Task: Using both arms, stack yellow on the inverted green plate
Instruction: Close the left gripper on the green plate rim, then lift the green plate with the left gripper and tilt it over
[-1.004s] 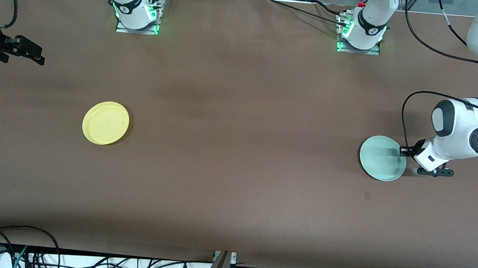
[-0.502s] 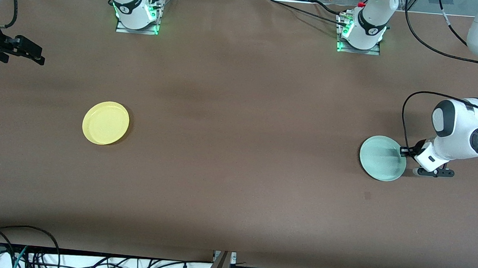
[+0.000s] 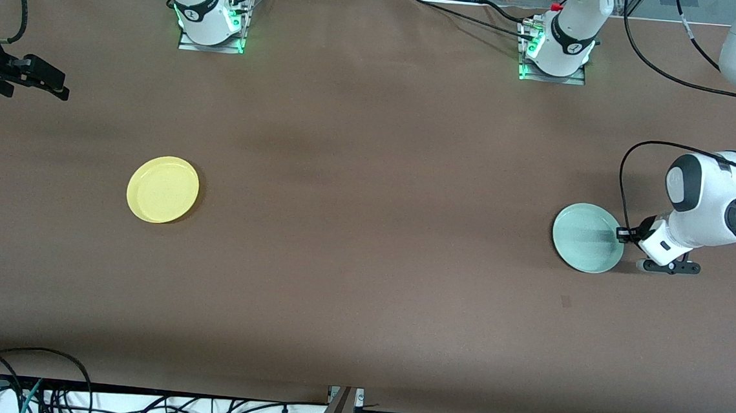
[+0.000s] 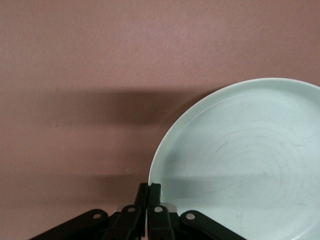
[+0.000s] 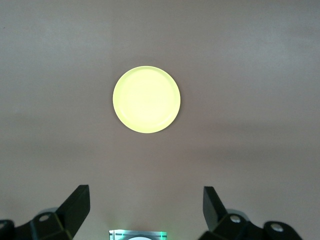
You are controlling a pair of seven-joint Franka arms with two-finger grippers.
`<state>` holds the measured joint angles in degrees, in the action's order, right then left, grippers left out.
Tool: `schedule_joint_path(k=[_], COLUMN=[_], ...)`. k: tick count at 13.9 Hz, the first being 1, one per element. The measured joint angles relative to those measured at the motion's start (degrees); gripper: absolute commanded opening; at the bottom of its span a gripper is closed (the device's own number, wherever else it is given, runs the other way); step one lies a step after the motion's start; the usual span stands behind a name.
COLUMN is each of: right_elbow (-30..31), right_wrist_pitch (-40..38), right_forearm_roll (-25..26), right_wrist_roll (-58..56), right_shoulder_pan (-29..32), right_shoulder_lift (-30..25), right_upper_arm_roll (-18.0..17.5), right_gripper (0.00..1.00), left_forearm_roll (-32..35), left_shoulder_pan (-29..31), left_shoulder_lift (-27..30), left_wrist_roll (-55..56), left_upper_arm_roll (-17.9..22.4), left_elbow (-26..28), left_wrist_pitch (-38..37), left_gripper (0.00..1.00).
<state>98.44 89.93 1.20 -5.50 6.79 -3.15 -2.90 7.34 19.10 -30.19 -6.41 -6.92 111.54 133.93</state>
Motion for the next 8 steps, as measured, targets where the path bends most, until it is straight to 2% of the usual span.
schedule_joint_path(k=[3, 6, 8], right_elbow=[0.0, 0.0, 0.0], right_wrist_pitch=[0.0, 0.0, 0.0], right_forearm_roll=[0.0, 0.0, 0.0], right_wrist_roll=[0.0, 0.0, 0.0], right_shoulder_pan=[0.0, 0.0, 0.0], right_shoulder_lift=[0.0, 0.0, 0.0], right_upper_arm_roll=[0.0, 0.0, 0.0], right_gripper=[1.00, 1.00, 1.00], left_forearm_roll=[1.1, 10.5, 12.4], left_shoulder_pan=[-3.6, -9.8, -13.0], left_shoulder_lift=[0.6, 0.7, 0.7], left_wrist_roll=[-1.1, 0.6, 2.2], left_upper_arm_roll=[-0.7, -0.8, -0.9], left_elbow=[-7.8, -14.9, -17.6], left_wrist_pitch=[-10.4, -16.4, -19.4], left_gripper=[0.00, 0.00, 0.00])
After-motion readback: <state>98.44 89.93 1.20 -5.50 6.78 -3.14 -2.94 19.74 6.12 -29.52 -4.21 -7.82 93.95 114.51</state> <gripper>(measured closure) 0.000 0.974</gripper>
